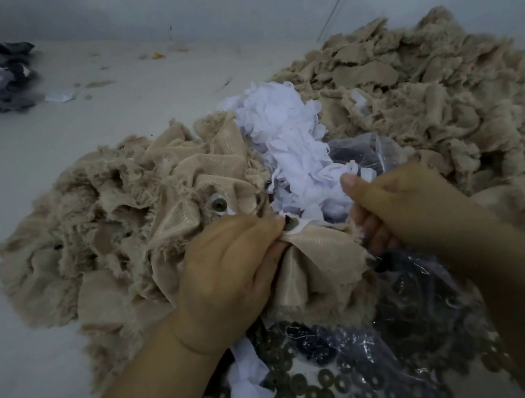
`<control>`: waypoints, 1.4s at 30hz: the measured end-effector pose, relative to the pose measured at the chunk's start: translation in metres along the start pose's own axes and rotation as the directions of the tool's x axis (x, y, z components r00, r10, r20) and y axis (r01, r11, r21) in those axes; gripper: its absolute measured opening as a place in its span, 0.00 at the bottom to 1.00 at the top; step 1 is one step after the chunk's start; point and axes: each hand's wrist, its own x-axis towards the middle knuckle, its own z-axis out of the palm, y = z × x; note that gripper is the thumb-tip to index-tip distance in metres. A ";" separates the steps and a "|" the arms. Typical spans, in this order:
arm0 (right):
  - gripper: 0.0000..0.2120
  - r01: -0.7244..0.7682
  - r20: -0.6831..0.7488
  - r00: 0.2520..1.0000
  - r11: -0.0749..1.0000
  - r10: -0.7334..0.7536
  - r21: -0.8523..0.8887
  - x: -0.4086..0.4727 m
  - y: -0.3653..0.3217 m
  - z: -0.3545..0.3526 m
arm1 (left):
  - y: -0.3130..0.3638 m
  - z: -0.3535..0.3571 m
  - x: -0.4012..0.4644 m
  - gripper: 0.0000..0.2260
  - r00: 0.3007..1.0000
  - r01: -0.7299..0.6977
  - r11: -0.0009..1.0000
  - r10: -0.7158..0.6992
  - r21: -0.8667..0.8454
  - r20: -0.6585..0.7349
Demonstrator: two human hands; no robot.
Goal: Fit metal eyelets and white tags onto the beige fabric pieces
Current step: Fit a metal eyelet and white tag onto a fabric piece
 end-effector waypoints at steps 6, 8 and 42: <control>0.28 -0.189 0.344 0.932 0.965 0.118 0.182 -0.001 0.002 0.013 | 0.008 0.004 -0.006 0.10 0.991 -0.121 0.983 0.128 -0.139 0.041; 0.29 -0.273 0.422 0.900 0.896 0.109 0.350 -0.002 0.000 0.013 | 0.010 0.005 -0.007 0.10 0.984 -0.159 0.974 0.169 -0.163 0.050; 0.08 -0.275 0.436 0.900 0.756 -0.014 0.593 -0.003 -0.001 0.020 | 0.024 -0.001 0.030 0.14 0.808 0.588 0.623 -0.418 -0.516 0.416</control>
